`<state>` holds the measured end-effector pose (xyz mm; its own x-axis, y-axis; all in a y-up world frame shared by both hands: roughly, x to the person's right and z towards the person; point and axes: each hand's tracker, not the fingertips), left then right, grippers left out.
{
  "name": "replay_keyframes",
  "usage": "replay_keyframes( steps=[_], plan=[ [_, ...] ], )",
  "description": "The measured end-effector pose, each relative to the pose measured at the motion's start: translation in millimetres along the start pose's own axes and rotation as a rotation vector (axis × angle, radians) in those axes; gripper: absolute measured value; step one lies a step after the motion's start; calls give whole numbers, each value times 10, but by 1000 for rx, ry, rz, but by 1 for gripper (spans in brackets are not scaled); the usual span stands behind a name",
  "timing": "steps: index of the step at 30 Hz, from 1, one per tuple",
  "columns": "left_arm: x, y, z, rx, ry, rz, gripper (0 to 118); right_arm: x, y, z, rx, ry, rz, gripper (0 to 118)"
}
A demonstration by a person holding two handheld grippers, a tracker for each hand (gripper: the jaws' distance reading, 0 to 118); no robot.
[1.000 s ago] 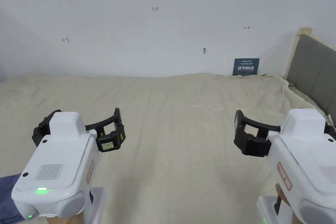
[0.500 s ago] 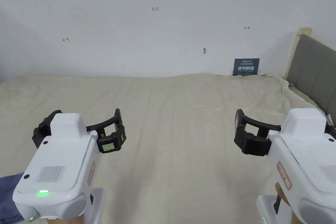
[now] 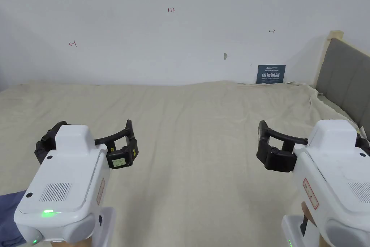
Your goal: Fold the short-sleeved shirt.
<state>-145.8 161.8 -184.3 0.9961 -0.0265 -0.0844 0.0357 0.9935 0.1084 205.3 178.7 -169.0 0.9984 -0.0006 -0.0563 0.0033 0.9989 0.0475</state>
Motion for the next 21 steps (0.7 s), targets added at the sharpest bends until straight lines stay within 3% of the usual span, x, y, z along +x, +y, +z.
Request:
replay_keyframes(
  steps=[21],
  plan=[
    [11,5,-12,-1,-7,-6,118,1,3,-4,12,-5,6,118]
  ],
)
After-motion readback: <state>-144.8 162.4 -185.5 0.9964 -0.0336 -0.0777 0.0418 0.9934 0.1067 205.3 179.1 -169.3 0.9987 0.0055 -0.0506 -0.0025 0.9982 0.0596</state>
